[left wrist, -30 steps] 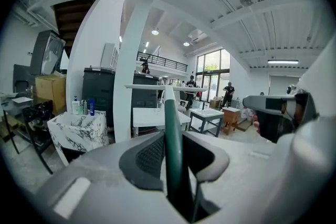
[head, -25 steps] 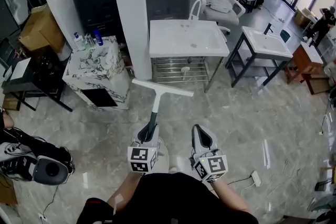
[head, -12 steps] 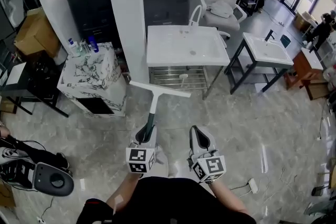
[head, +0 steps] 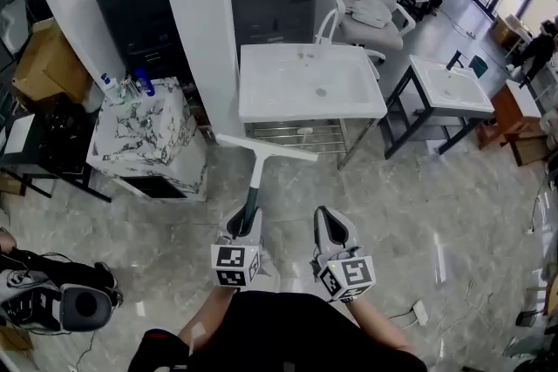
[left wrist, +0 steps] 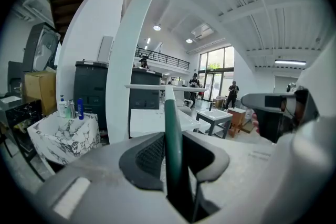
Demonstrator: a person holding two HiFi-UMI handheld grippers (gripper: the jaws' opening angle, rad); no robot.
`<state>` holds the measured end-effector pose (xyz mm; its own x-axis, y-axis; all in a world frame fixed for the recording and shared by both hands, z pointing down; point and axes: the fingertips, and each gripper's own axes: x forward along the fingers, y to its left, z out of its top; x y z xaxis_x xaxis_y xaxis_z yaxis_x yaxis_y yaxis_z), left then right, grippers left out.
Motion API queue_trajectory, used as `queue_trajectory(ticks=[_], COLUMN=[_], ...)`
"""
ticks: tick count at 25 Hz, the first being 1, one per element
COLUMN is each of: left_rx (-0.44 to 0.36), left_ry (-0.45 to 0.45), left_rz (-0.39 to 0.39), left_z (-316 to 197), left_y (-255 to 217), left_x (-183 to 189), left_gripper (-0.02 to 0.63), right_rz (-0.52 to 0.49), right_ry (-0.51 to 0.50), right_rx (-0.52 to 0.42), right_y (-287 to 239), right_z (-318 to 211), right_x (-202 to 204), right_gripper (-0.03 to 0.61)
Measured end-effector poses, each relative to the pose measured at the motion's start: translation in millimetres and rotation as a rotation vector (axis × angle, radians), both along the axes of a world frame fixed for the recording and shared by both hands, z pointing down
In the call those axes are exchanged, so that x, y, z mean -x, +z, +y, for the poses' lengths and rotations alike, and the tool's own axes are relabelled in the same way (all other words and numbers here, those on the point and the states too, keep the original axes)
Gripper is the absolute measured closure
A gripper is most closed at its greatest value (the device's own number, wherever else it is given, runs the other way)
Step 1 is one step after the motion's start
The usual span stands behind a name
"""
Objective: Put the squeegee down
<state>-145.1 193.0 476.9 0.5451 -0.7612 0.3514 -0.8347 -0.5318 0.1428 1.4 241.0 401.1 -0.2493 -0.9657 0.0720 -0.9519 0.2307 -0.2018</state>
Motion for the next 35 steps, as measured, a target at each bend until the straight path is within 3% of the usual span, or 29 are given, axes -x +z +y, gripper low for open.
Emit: queue_trajectory(ticks=[16,25,35], left_rx=[-0.042,-0.023,-0.019], left_ry=[0.056,0.063,-0.006], left_rz=[0.005,-0.001,-0.010], left_z=[-139.7,-164.9,-201.1], left_y=[-6.6,-0.3,6.9], left_x=[-1.4,-3.4,-5.3], left_gripper=[0.509,0.509,0.509], right_rz=[0.045,0.046,0.045], right_ry=[0.032,0.037,-0.046], right_rx=[-0.017,0.008,-0.002], right_y=[-4.9,2.3,9.0], right_z=[-127.6,-154.8,-205.7], right_x=[10.5,8.1,5.1], right_gripper=[0.577,0.577,0.577])
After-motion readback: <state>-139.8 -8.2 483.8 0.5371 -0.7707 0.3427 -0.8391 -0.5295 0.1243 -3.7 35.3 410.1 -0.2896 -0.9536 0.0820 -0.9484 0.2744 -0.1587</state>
